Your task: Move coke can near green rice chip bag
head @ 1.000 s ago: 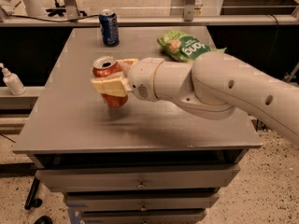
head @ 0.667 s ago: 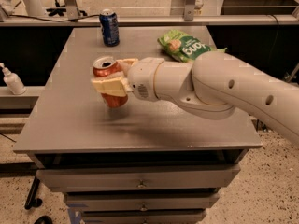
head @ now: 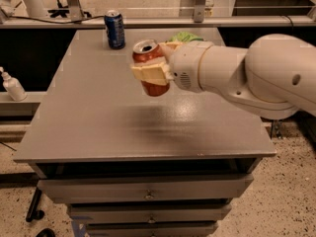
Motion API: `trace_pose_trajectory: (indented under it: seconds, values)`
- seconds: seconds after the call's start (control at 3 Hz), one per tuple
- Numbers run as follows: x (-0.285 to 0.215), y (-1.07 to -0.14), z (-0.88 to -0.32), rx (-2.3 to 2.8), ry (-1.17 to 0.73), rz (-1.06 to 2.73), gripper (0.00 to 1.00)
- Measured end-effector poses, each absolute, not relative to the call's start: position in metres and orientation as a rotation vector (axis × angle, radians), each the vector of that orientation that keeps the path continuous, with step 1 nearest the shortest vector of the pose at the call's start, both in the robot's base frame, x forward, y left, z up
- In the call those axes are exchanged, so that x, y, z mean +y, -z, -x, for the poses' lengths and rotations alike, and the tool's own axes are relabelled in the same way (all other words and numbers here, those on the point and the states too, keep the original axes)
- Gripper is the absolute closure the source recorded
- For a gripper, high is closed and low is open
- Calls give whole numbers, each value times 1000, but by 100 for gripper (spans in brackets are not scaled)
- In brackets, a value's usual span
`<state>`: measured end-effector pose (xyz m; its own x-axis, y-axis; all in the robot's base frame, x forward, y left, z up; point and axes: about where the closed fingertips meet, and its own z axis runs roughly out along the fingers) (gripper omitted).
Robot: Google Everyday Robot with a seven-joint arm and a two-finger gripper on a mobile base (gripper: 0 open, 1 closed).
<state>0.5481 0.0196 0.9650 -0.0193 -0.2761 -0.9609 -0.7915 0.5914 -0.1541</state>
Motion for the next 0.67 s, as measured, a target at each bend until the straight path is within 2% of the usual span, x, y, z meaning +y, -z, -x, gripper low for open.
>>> trace_pose_trajectory:
  seconds: [0.67]
  values:
    - [-100,-988,-573,1574,-337,776,100]
